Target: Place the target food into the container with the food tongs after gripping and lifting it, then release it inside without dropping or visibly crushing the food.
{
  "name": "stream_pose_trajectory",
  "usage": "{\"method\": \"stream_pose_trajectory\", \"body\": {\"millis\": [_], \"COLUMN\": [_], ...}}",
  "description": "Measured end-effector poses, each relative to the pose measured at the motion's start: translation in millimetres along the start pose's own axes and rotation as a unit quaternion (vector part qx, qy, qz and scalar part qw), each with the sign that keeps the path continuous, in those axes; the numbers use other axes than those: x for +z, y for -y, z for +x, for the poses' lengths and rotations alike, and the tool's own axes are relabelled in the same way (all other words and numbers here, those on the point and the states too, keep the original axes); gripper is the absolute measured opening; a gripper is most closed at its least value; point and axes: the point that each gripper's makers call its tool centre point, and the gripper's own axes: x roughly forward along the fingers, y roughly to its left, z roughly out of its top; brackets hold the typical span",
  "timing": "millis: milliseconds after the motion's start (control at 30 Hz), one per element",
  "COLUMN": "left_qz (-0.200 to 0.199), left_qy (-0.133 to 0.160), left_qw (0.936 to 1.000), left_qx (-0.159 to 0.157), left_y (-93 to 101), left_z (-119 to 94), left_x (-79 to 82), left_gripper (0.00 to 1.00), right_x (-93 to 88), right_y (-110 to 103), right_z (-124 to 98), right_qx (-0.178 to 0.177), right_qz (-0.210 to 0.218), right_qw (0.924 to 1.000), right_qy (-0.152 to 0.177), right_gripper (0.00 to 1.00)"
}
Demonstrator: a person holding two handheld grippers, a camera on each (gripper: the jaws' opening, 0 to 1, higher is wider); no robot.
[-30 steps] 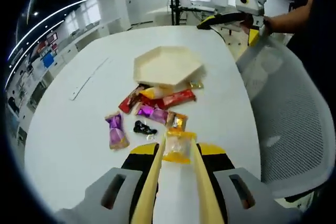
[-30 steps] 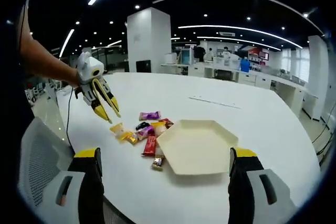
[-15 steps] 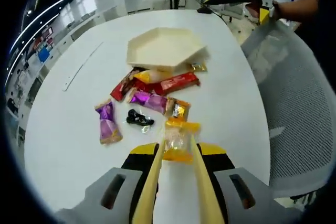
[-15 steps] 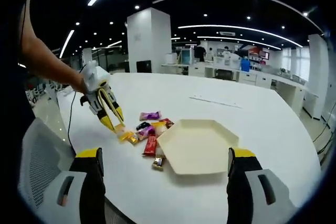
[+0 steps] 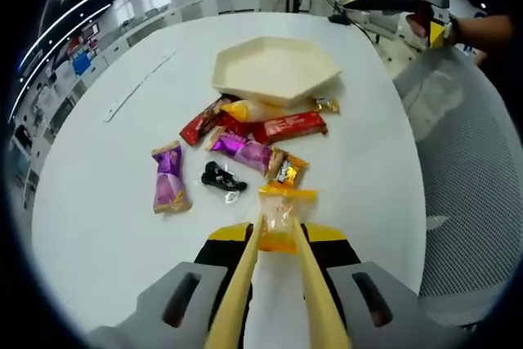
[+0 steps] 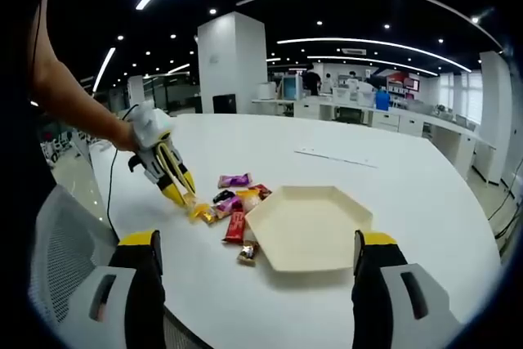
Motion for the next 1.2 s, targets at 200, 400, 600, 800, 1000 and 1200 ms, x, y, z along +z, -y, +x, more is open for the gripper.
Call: {"method": "stream_pose_trajectory", "body": {"millis": [200, 400, 600, 800, 1000, 1200], "left_qz": [-0.04, -0.048, -0.073, -0.07, -0.063, -0.056], "left_qy": [0.014, 0.019, 0.031, 0.055, 0.056, 0.066], "left_qw": [0.9991, 0.9987, 0.9969, 0.996, 0.9964, 0.9963], "left_qx": [0.003, 0.003, 0.002, -0.006, -0.009, -0.002], "left_y": [-3.0, -2.7, -4.1, -5.8, -9.5, -14.6], "left_z": [-10.2, -13.1, -20.3, -28.1, -27.3, -23.7], "left_x": [4.6, 7.4, 14.8, 36.8, 52.2, 80.6], "left_gripper": [0.17, 0.16, 0.16, 0.16, 0.16, 0.16], "right_x": [3.5, 2.3, 2.4, 1.9, 4.2, -0.1], "right_y": [3.1, -0.2, 1.7, 0.8, 5.5, 2.0], "right_z": [-2.7, -1.7, -2.6, -2.2, -3.4, 0.2], "right_qx": [-0.011, -0.006, -0.008, -0.007, -0.02, -0.015], "right_qz": [-0.009, -0.02, -0.018, -0.021, -0.028, -0.039], "right_qw": [0.9999, 0.9998, 0.9998, 0.9998, 0.9994, 0.9991], "right_qy": [0.006, 0.001, 0.002, 0.0, 0.007, -0.004], "right_gripper": [0.9, 0.88, 0.86, 0.85, 0.87, 0.91]}}
